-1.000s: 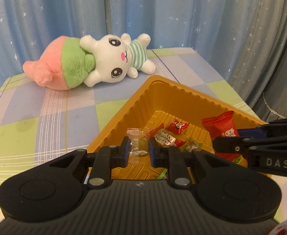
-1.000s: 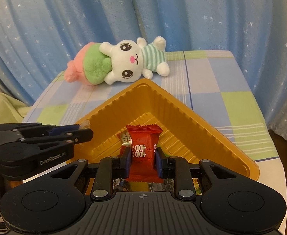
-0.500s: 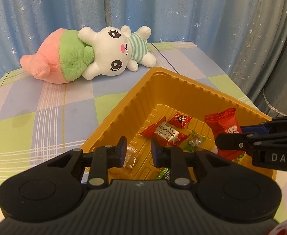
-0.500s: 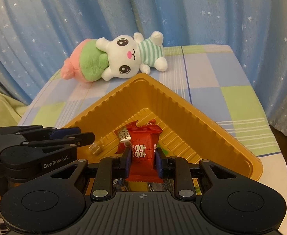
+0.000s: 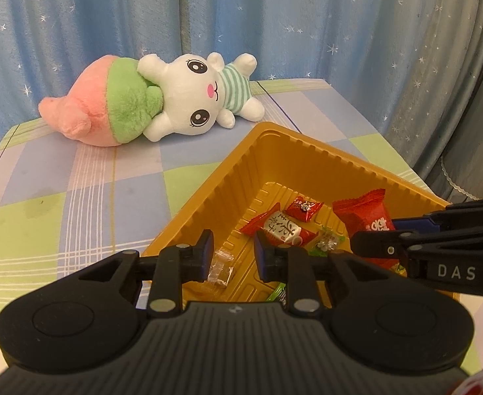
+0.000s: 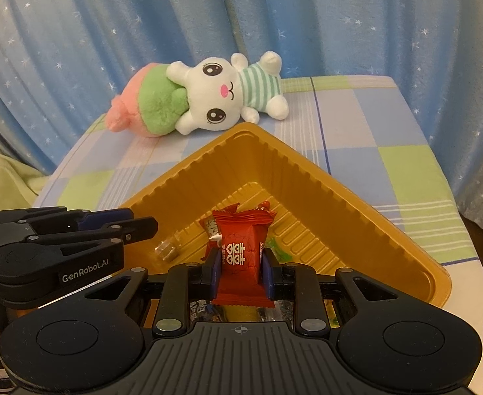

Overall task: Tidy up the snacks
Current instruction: 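Open the left tool to drop the clear brown candy while the right drops the red square candy, then move both open tools away from the tray toward the two red candies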

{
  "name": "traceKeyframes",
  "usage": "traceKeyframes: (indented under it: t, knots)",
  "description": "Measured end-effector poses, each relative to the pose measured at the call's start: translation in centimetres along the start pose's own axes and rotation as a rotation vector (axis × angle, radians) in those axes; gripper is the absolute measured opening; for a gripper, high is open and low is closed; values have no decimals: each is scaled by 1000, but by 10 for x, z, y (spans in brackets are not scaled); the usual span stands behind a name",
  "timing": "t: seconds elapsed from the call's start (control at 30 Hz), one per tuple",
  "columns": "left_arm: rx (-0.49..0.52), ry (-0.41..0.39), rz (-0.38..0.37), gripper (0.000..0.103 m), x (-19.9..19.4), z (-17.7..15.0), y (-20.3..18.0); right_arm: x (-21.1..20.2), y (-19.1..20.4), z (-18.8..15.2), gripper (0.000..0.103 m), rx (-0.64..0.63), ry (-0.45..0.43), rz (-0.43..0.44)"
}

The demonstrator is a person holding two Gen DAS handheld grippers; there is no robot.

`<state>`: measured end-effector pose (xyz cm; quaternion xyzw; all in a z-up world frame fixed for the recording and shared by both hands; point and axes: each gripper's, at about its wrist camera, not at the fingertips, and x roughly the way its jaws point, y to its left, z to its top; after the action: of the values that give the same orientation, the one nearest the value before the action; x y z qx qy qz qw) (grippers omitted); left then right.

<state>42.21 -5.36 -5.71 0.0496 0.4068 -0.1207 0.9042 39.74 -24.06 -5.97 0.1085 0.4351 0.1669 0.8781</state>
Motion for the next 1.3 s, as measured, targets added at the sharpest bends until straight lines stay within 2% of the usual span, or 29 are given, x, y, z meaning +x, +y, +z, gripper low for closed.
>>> traceKeyframes:
  t: [0.13,0.17,0.2,0.27,0.33,0.43,0.53,0.67,0.73,0.87,0.93,1.3]
  knots:
    - [-5,-4,3,29,-4,-1,1,-2,6,2,27,0,-38,5]
    - [-5,-5,5,30,-5,-1,1,-2,7,3,35,4,-46,4]
    - [-6,-7,7,33,-6,-2,2,-3,7,4,55,6,-57,-2]
    - [-11,-8,11,37,-9,-2,3,-9,7,4,73,19,-98,-11]
    - [-16,-9,11,40,-12,-3,3,-14,5,5,73,28,-126,2]
    - [-18,-13,15,44,-19,-5,3,-15,3,6,73,37,-116,-10]
    - [-26,-20,18,52,-26,-7,2,-19,0,3,73,51,-99,-12]
    - [-39,-29,21,56,-39,-12,2,-27,-4,-7,76,74,-94,-21]
    - [-50,-31,23,63,-46,-16,3,-32,-6,-12,78,88,-92,-23]
    - [-67,-42,24,64,-62,-24,4,-45,-7,-24,81,100,-96,-17]
    - [-78,-46,24,68,-72,-29,4,-52,-6,-31,82,100,-100,-15]
    - [-131,-33,36,69,-125,-73,7,-89,12,-74,83,64,-98,10]
